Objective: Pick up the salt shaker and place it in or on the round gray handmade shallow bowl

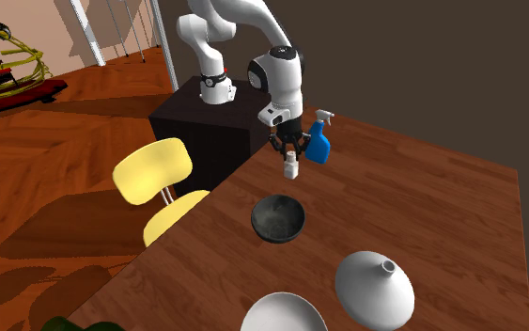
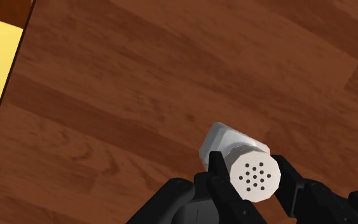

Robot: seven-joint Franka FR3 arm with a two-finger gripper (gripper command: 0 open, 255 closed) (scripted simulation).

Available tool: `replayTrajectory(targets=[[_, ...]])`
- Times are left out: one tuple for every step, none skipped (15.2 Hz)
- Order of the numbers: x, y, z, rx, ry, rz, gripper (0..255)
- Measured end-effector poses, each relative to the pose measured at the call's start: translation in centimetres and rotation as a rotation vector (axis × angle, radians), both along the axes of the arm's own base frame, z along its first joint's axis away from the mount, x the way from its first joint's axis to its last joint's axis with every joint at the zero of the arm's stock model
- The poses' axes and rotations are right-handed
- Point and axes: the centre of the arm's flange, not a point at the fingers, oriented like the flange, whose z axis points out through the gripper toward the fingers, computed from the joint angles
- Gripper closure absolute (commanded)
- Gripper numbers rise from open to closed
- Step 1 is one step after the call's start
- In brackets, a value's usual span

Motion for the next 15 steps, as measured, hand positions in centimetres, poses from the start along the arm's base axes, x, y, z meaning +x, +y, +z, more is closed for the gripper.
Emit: replayTrajectory(targets=[[0.0, 0.0, 0.6, 0.000, 0.000, 0.000, 255], [0.1, 0.1, 1.1, 0.000, 0.000, 0.000, 255], [0.0, 0.2, 1.7, 0.000, 0.000, 0.000, 255], [0.0, 0.3, 2.1, 0.000, 0.000, 0.000, 255], [0.0, 0.2, 2.7, 0.000, 0.000, 0.000, 255], [0.0, 0.2, 3.2, 0.000, 0.000, 0.000, 255], [0.1, 0.2, 3.7, 0.000, 0.000, 0.000, 255], [0.0, 0.1, 4.2, 0.000, 0.000, 0.000, 255], [-0.1, 0.1, 4.7, 0.000, 0.000, 0.000, 255], [-0.1, 0.1, 5.3, 0.000, 0.000, 0.000, 255], [-0.1, 0.1, 5.8, 0.000, 0.000, 0.000, 255], [0.6, 0.2, 6.1, 0.000, 0.000, 0.000, 255], [1.7, 0.1, 6.5, 0.000, 0.000, 0.000, 255], [2.8, 0.1, 6.9, 0.000, 0.000, 0.000, 255], [4.0, -0.1, 7.3, 0.000, 0.000, 0.000, 255]])
